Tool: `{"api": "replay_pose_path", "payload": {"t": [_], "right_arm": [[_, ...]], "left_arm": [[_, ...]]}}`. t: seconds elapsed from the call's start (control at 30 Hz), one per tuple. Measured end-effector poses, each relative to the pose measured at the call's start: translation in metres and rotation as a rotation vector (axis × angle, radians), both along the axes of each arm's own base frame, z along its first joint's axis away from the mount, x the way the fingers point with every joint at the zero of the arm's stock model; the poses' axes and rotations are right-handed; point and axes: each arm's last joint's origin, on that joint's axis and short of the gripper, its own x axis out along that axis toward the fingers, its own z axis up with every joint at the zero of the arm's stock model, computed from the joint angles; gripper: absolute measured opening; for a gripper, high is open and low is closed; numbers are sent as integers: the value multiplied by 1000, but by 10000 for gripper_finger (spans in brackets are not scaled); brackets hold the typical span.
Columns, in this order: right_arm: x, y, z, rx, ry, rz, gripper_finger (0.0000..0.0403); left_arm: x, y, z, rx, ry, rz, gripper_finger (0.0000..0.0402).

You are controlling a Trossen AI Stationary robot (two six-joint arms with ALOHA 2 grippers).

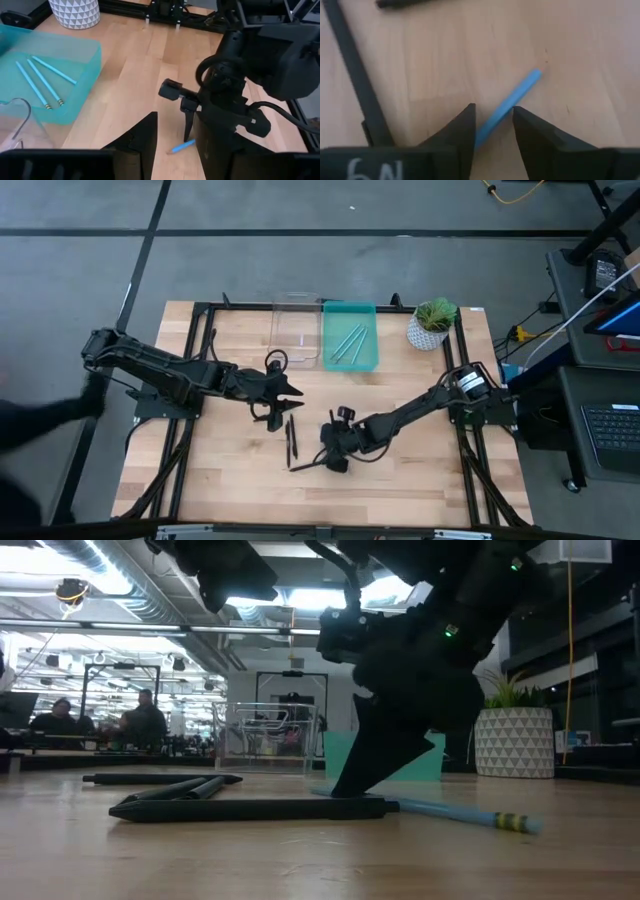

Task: Sort pens & pencils
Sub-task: Put the blue pencil into the light blue bin

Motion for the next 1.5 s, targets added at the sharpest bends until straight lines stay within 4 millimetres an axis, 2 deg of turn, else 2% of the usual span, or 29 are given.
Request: {"api": "replay_pose_path", "payload": {"t": [0.3,0.5,0.77,0.9,1.07,1.13,1.33,1.5], "right_arm": [[8,-29,0,25,63,106,79],[9,-40,6,23,67,101,17],[9,-47,7,28,76,97,11],[7,-49,16,2,67,102,10],[-5,-57,34,-110,106,57,2],[-11,-59,48,-128,107,40,2],[-29,-63,69,-106,47,-7,2],[-56,-68,89,-67,16,-57,2]], "left_arm": [[0,0,0,0,0,0,121],[0,0,0,-2,-1,1,121],[-1,-4,0,-8,-2,-11,121],[-1,-8,0,-7,-2,-25,121],[-2,-11,0,-7,-2,-38,121],[-2,-11,0,-7,-2,-39,121],[-2,-11,1,-9,-10,-38,121],[-1,-11,1,-13,-14,-36,121]]}}
